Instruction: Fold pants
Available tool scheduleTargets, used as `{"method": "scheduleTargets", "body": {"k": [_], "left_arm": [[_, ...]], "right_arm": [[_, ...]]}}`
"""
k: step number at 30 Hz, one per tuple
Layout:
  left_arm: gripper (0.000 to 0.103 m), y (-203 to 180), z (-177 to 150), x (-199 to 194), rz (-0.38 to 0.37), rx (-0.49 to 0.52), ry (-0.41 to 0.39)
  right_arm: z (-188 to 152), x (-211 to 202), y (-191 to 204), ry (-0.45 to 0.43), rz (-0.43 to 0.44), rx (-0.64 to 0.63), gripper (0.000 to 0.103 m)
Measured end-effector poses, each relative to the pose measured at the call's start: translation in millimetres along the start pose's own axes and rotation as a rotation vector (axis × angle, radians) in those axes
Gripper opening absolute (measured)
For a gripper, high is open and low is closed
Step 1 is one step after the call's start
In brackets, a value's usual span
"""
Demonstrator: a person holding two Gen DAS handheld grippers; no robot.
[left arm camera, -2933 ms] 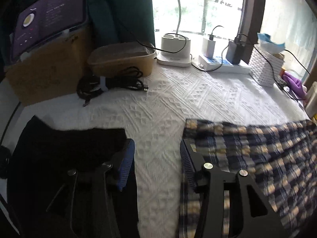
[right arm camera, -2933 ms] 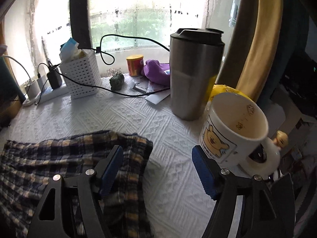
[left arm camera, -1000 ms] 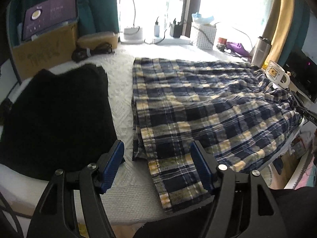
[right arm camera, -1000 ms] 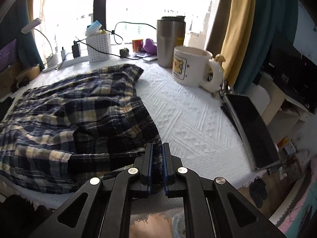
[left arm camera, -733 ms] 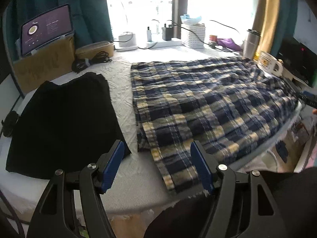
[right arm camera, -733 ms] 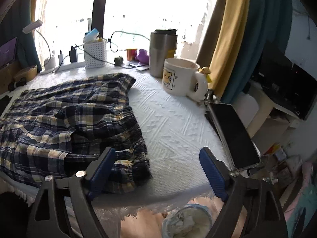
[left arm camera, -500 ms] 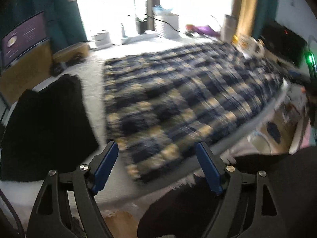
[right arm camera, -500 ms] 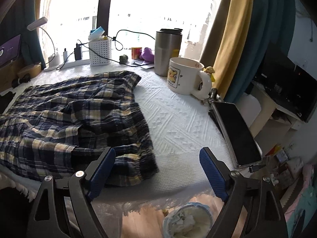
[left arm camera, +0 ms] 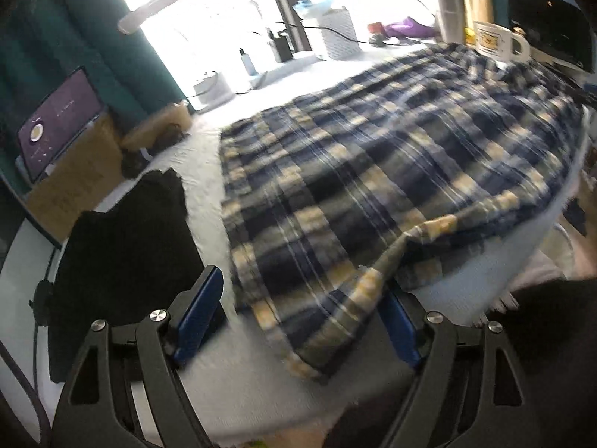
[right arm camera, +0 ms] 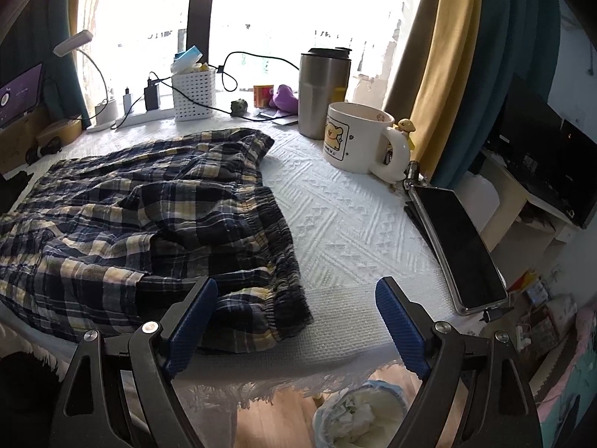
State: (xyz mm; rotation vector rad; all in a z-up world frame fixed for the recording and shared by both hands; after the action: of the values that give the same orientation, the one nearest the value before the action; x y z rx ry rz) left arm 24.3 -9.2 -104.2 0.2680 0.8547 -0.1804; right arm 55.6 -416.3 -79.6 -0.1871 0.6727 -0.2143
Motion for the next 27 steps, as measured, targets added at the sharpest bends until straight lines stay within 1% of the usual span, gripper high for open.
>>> {"method": "scheduleTargets", "body": {"k": [3,5,6,7,8,9,11,14,15,17,20,24,27], "left_arm": [[0.079,2.6,10.5,-0.8,0.009,-0.014,-0.064],[0.064,1.0,15.3,-5.1,0.004,-0.010,-0.110],[0.059,0.3,16.7,-5.8,-0.001,-0.009,-0.120],[0.043,-0.7,17.3,-5.8,-0.010,-0.008,-0.124],[0.024,-1.4,17.6,-4.9,-0.023,-0.009,-0.122],[0.016,-1.2,17.3,-4.1,-0.032,-0.015,-0.117],[0.007,1.6,17.3,-6.6,-0.061,-0.058,-0.124],[0.005,8.1,24.8,-18.9,-0.111,-0.135,-0.164],[0.005,12.3,29.8,-26.0,-0.125,-0.161,-0.189],[0.005,14.6,37.3,-34.1,-0.131,-0.174,-0.213],[0.004,18.1,45.9,-35.8,-0.120,-0.168,-0.233],[0.004,28.3,56.8,-35.1,-0.153,-0.220,-0.250],[0.004,36.2,65.7,-40.1,-0.153,-0.242,-0.284]], "right_arm": [[1.3,-1.8,-3.9,-0.007,-0.009,-0.002,0.088],[1.5,-5.4,-7.8,-0.015,-0.021,-0.010,0.088],[1.5,-6.9,-9.4,-0.020,-0.030,-0.016,0.088],[1.2,-8.8,-11.4,-0.026,-0.043,-0.028,0.088],[0.1,-10.5,-13.2,-0.031,-0.056,-0.044,0.088],[-1.2,-11.5,-14.7,-0.033,-0.065,-0.056,0.088],[-7.4,-13.8,-15.6,-0.035,-0.080,-0.102,0.088],[-18.0,-15.3,-9.6,-0.037,-0.090,-0.174,0.088],[-22.3,-15.4,-3.7,-0.038,-0.085,-0.212,0.088],[-27.5,-14.3,9.2,-0.050,-0.082,-0.273,0.088],[-32.0,-10.3,33.9,-0.086,-0.085,-0.359,0.088],[-28.8,-5.2,61.7,-0.146,-0.104,-0.447,0.088],[-19.0,-2.2,78.2,-0.214,-0.116,-0.500,0.087]]}}
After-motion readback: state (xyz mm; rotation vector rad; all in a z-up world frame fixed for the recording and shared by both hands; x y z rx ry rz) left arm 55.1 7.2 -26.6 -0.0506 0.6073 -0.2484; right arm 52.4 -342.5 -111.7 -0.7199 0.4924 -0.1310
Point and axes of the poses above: each gripper's, at about its wrist camera, not at the fingertips, and x roughly the way its jaws point, y to its left, z to its top, the point moved 4 cm from there along x, roughly the way its jaws point, and after that the axes turned 9 degrees about -z, right-handed, at the moved point
